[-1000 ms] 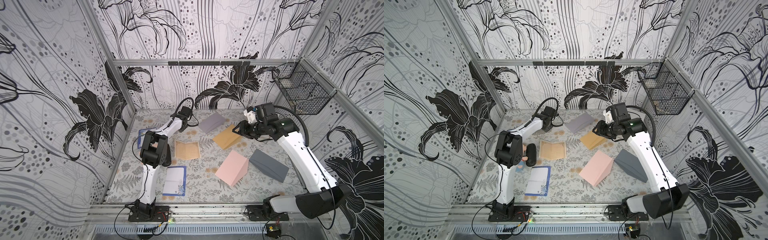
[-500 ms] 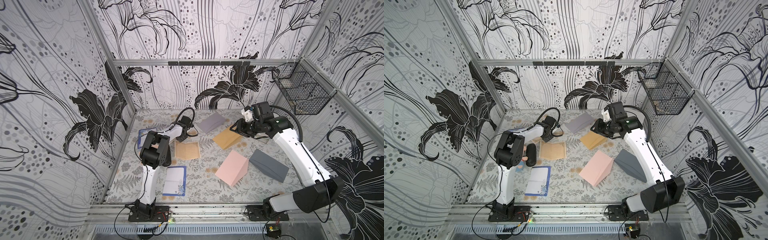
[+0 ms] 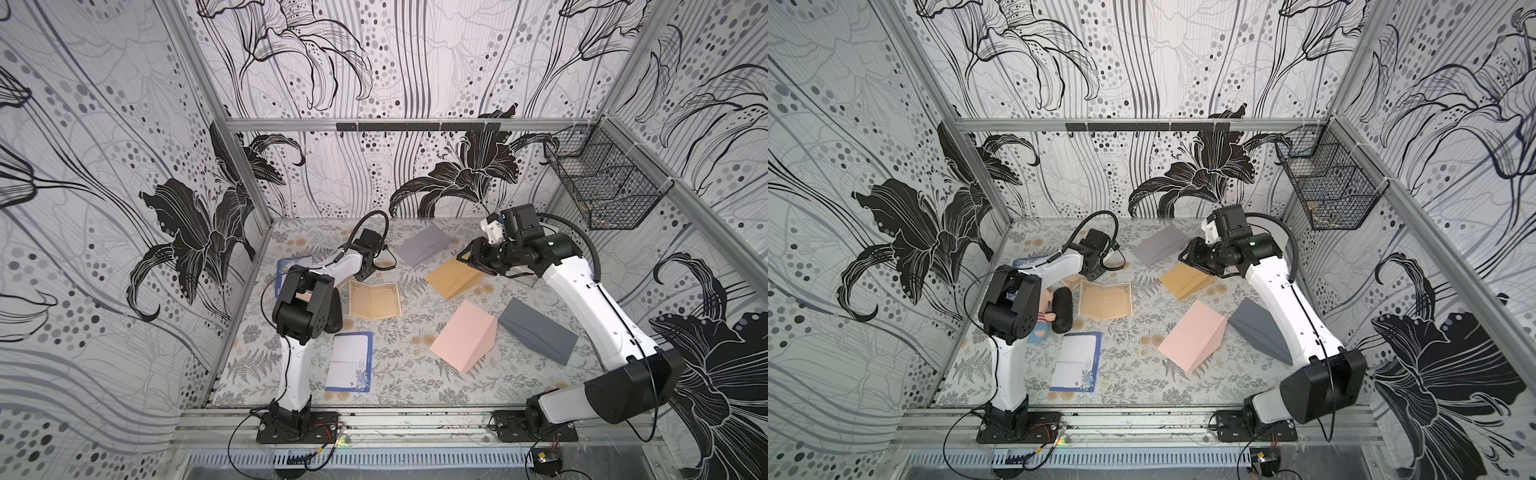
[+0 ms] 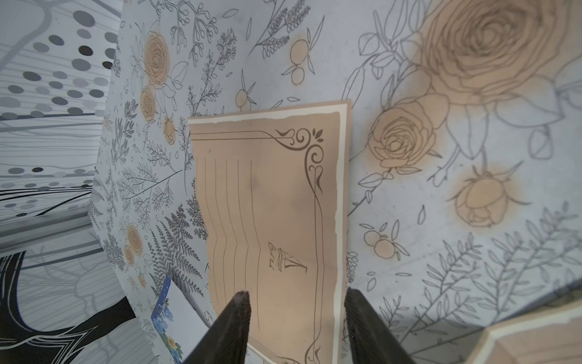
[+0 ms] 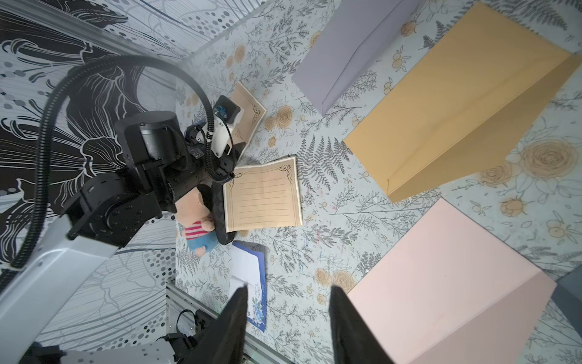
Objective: Take the letter paper out of the envelope
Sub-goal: Place the letter paper at the center of the board, then reset both arms
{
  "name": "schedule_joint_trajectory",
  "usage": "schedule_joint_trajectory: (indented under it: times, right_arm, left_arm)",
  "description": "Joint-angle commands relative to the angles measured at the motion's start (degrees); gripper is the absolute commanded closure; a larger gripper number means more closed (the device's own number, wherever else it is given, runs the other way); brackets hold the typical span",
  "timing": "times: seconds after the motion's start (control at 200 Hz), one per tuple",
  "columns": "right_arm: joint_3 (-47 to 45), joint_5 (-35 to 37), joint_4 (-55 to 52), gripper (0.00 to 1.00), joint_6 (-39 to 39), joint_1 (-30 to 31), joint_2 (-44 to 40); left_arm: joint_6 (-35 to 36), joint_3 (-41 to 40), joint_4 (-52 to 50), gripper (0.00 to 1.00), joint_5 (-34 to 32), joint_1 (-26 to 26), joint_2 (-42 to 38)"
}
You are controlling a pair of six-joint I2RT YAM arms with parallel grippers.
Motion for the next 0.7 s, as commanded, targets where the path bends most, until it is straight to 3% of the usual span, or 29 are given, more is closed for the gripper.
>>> schedule_joint_trajectory:
  times: [0.0, 0.15, 0.29, 0.33, 0.375, 0.39, 0.42, 0.476, 0.616, 0.696]
  right_arm:
    - [-1.14, 0.94, 0.68, 0.51, 0.67, 0.43, -1.33]
    - [-1.22, 3.82, 0.14, 0.46, 0.74, 0.81, -2.28]
    - [-0.54, 12.9, -0.01, 0.4, -0.77, 3.56, -3.9]
    - [-0.13, 18.41, -0.05, 0.27, -1.94, 5.43, -4.58]
    - [-0.16, 24.4, 0.38, 0.03, -2.91, 7.38, -5.46]
    - [-0.22, 26.41, 0.52, 0.0, -3.11, 8.06, -5.69]
    - [-0.38, 30.25, 0.67, 0.0, -3.24, 8.94, -6.21]
    - [-1.38, 34.98, 1.2, 0.0, -2.99, 9.53, -7.35]
    - [-5.17, 42.83, 2.87, 0.0, -2.48, 9.66, -10.83]
    - [-6.66, 44.5, 2.25, 0.0, -3.73, 9.66, -11.83]
  left_arm:
    - [-1.63, -0.44, 2.13, 0.45, -1.47, -0.63, -3.26]
    - [-5.39, 1.01, 0.89, 0.41, -2.15, -1.32, -5.29]
    - [-16.53, 6.22, -3.12, 0.39, -0.6, -1.31, -8.78]
    - [-20.49, 6.58, -3.04, 0.37, 0.25, -1.13, -10.71]
    - [-25.45, 6.18, -2.19, 0.32, 1.6, -0.71, -13.33]
    - [-27.17, 5.84, -1.7, 0.3, 2.0, -0.53, -14.28]
    - [-30.69, 4.87, -0.62, 0.24, 2.95, -0.02, -16.51]
    - [-37.54, 1.97, 1.82, 0.0, 6.64, 1.7, -20.91]
    - [-54.48, -9.16, 10.54, 0.01, 16.87, 8.21, -32.53]
    - [-59.54, -15.21, 14.26, 0.01, 19.68, 10.74, -38.1]
